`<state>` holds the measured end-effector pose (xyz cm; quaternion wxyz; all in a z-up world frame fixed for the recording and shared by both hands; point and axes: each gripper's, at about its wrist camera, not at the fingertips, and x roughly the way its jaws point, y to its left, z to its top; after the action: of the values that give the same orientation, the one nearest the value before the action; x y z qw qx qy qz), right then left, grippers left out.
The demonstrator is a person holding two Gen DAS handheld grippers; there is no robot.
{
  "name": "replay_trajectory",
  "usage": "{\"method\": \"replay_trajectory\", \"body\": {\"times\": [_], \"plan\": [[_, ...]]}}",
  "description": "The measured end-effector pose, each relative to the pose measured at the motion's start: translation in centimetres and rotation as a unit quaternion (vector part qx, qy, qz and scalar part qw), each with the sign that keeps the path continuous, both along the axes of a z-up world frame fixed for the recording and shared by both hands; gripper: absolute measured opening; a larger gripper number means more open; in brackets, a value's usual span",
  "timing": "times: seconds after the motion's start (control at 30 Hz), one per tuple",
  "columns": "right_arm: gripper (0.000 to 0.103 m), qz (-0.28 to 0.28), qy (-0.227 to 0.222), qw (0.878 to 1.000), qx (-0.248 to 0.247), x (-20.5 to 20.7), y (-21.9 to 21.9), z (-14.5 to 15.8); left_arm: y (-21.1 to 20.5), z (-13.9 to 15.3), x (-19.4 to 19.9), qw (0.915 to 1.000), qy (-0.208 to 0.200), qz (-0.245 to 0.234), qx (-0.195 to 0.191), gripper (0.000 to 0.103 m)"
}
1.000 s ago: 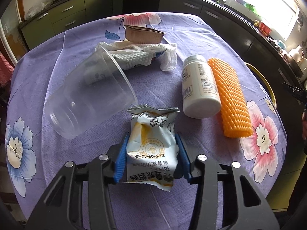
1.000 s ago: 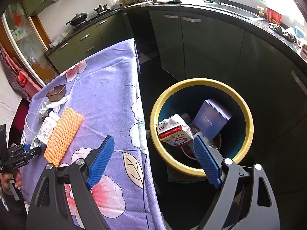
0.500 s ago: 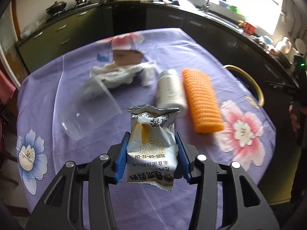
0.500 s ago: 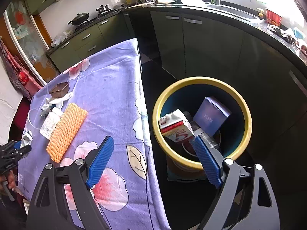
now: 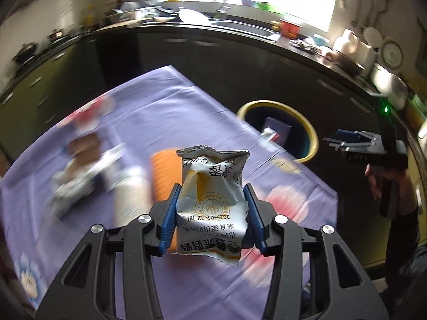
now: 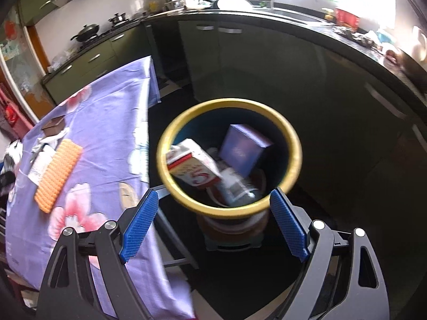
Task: Collect trash
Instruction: 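Carry the snack bag over the trash bin and open the left gripper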
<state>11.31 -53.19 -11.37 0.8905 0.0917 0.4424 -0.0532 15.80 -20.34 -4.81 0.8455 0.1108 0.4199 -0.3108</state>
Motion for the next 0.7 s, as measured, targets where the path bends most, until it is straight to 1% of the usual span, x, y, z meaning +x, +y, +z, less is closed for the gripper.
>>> {"method": "replay_trajectory", "body": {"times": [0.07, 0.2, 0.27, 0.37, 0.43, 0.57, 0.67, 0.7], "plan": [[0.085, -0.009, 0.001, 1.0, -0.001, -0.6, -1.1, -0.2, -3.4, 0.1, 1.2, 0.9996, 0.008, -0.026, -0.003, 0.045], [0.085, -0.03, 0.006, 1.0, 0.006, -1.9, -4.0, -1.0, -9.4, 0.1, 3.2, 0.9979, 0.016, -0.063, -0.005, 0.045], [0.085, -0.04, 0.008, 0.999, 0.011, -2.3, -5.2, -1.4, -13.2, -0.2, 4.5, 0.9963, 0.023, -0.083, -0.004, 0.045], [0.085, -0.052, 0.015, 0.998, 0.022, -2.7, -7.4, -2.0, -17.5, -1.0, 6.1, 0.9945, 0.035, -0.099, 0.0, 0.046], [0.085, -0.057, 0.019, 0.998, 0.025, -2.8, -8.3, -2.2, -20.5, -2.0, 7.3, 0.9932, 0.047, -0.106, 0.003, 0.046], [0.085, -0.065, 0.027, 0.997, 0.03, -2.9, -10.2, -2.8, -25.1, -4.1, 9.2, 0.9913, 0.07, -0.11, 0.016, 0.046], [0.085, -0.067, 0.029, 0.997, 0.036, -2.9, -11.2, -3.1, -27.3, -5.8, 10.3, 0.9906, 0.082, -0.107, 0.022, 0.046], [0.086, -0.067, 0.03, 0.997, 0.038, -2.9, -11.4, -3.1, -27.7, -6.2, 10.4, 0.9907, 0.084, -0.104, 0.023, 0.048]]}}
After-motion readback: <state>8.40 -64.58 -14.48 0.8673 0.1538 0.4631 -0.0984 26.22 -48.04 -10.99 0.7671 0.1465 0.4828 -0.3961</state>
